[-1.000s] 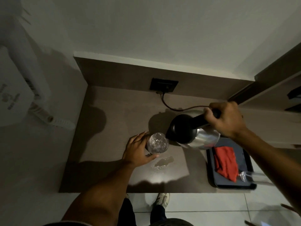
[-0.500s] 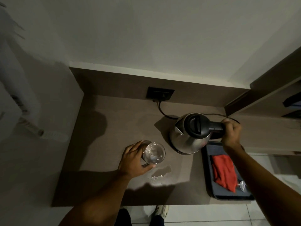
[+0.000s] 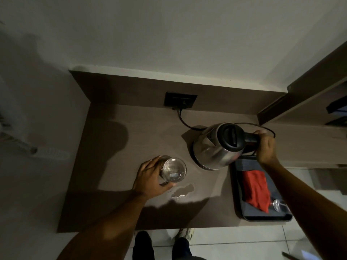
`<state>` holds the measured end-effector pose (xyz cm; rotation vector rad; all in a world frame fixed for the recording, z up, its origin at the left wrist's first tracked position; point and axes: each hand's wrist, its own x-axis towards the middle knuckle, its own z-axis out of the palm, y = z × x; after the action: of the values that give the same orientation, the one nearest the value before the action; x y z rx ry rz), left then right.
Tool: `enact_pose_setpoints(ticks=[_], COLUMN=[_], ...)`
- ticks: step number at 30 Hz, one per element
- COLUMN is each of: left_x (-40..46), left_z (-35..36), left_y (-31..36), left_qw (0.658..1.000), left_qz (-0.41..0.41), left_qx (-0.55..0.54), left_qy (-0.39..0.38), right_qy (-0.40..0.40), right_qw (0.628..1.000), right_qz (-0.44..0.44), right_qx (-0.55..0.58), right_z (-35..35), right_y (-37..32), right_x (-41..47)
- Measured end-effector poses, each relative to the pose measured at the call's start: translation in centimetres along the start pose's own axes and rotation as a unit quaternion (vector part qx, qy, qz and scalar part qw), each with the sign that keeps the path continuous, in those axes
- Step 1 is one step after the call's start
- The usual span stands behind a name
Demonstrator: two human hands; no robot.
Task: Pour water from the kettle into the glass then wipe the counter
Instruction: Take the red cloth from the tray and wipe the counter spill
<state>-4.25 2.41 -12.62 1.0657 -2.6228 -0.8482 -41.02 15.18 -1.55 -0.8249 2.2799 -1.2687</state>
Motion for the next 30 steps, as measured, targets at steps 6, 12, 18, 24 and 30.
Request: enact_pose_setpoints(ticks=[6, 12, 18, 24, 30], left_x=[-0.1, -0.1, -0.1, -0.5, 0.0], left_z=[0.0, 0.1, 0.4, 0.3, 0.3], left_y=[0.2, 0.2, -0.1, 0.1, 0.1], left_qw=[1.000, 1.000, 1.000, 1.000, 0.999], left_qz=[0.004, 0.007, 0.002, 0.006, 0.018], left_qx=[0.006, -0.008, -0.008, -0.001, -0.007], left_qy=[0.010, 0.017, 0.009, 0.023, 0.034], right_qy=[0.059, 0.099, -0.083, -0.128, -0.116], right_qw=[0.997, 0.984, 0.904, 0.895, 0.874], right_qz=[-0.032, 0.027, 0.087, 0.121, 0.130], right_qx=[-0.040, -0.143, -0.411, -0.410, -0.453], right_z=[0.2, 1.0, -0.9, -1.1, -0.5], right_y=[-2.5, 1.9, 9.6, 11.7, 10.9], right_x=[-2.5, -10.8, -13.5, -13.5, -13.2])
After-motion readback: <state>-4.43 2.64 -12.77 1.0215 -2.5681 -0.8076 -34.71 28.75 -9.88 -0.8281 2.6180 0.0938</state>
